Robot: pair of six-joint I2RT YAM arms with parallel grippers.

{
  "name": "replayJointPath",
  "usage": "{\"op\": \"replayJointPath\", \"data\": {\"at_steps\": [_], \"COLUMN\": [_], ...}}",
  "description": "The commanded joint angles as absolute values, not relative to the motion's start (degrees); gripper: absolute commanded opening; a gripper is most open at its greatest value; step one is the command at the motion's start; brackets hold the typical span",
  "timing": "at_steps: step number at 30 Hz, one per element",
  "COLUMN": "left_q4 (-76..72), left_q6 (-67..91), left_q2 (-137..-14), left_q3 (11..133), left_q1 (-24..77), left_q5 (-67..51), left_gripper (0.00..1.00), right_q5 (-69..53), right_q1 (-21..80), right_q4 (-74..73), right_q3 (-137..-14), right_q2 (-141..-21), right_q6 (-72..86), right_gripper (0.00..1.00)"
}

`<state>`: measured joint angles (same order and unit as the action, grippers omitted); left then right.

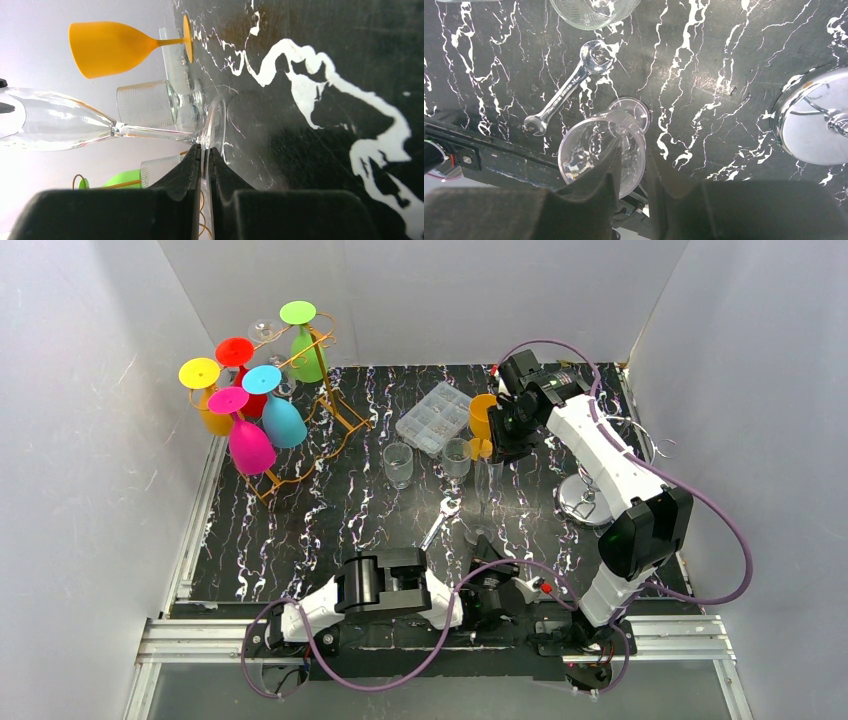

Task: Take the wine glass off the wine glass rack
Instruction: Place the wine glass at the center of the board.

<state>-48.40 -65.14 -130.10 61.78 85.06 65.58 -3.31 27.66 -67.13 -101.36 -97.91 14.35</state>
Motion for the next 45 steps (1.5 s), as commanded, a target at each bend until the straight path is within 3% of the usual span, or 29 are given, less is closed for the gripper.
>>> {"op": "replayJointPath", "data": {"at_steps": [1, 11, 23, 45], "left_q4": [-51.77, -51.77, -51.68, -50.69], "left_q6": [-66.67, -67.23, -67.24, -62.72], "left_q2": [-130.88, -131.82, -131.09, -122.72], "left_q3": [64.68, 65.89, 65.58, 59.49], "left_q1": [83.20, 82.71, 82.49, 83.71], "left_q5": [68.59, 69.40, 69.70, 67.26], "left_gripper": [0.00, 0.03, 0.47, 0.98], "right_q5": [-4.04, -3.25, 1.48, 8.95], "right_q1": [27.98, 28.12, 28.11, 28.30], "right_q4": [-69.69, -69.88, -67.46, -59.89], "right_q3": [-101.12, -102.06, -104.54, -103.74], "right_q2": [-98.18, -98.21, -97.28, -93.42], "right_q6": [13.97, 14.82, 17.51, 19.86], "right_gripper": [0.28, 0.01, 0.01, 0.01]}}
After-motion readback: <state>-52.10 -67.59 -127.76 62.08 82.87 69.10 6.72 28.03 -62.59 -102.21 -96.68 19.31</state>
